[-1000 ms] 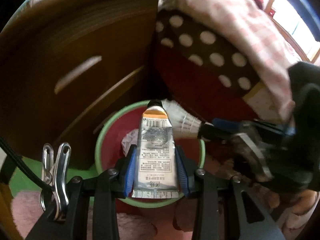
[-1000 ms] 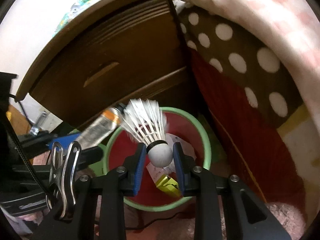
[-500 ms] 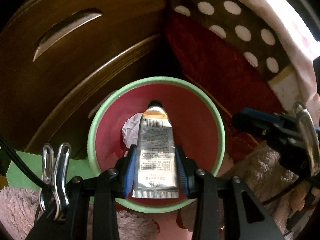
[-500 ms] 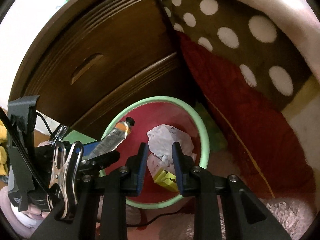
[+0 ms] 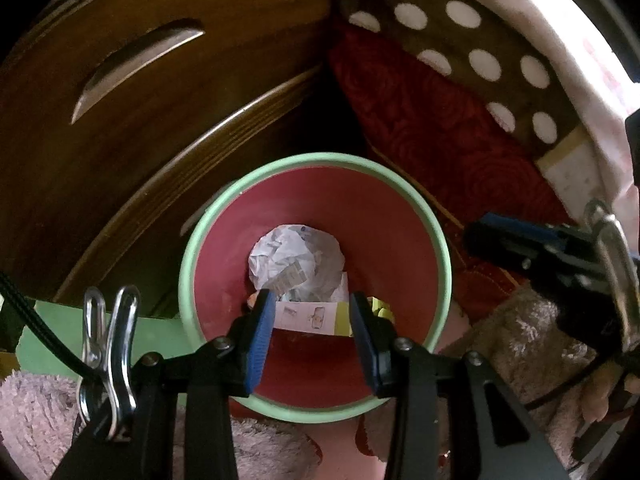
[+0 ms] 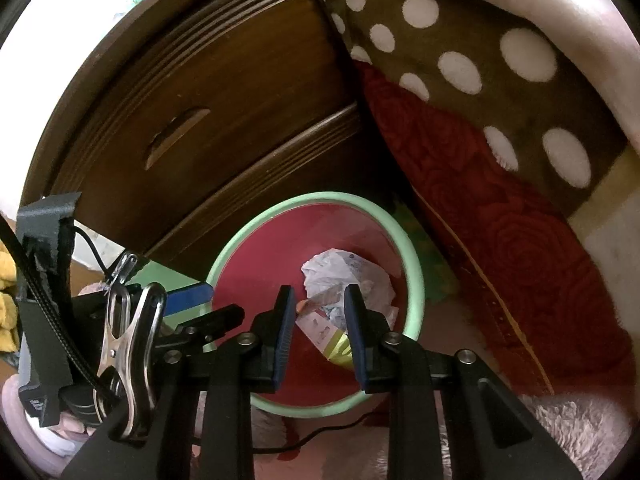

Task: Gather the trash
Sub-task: 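Open both tools to drop the tube and shuttlecock into the bucket, then raise both open tools from the bucket back toward the nightstand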

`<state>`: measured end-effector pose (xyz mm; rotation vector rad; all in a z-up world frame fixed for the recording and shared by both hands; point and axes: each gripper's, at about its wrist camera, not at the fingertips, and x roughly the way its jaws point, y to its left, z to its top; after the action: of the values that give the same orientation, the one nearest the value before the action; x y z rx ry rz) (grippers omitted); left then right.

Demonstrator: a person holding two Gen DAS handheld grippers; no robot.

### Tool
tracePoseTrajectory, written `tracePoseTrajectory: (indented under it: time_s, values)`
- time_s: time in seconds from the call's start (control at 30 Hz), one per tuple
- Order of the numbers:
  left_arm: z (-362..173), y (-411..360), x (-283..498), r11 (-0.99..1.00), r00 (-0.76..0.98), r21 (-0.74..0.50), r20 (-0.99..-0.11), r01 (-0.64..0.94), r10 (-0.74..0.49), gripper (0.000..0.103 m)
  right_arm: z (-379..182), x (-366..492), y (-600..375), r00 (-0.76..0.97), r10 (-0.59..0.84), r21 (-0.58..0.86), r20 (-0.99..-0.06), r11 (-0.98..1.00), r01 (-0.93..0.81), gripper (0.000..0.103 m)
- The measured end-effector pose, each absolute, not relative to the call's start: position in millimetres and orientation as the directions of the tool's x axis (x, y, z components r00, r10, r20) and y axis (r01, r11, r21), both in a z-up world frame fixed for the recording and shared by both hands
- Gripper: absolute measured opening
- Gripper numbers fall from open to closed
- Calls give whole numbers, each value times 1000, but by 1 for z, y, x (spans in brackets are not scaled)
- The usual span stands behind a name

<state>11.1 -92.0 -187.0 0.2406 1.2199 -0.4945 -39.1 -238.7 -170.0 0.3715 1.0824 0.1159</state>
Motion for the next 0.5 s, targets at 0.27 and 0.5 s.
tracePoseTrajectory:
  time_s: [0.27, 0.5]
  values:
    - [-166, -89, 4, 872, 296, -80, -922, 483, -249, 40, -166, -43, -236, 493, 279, 356, -824, 932, 68, 27]
    - [-132, -86, -2, 874, 363, -67, -892, 482, -268, 40, -157, -47, -231, 525, 291, 367, -800, 929, 44, 27]
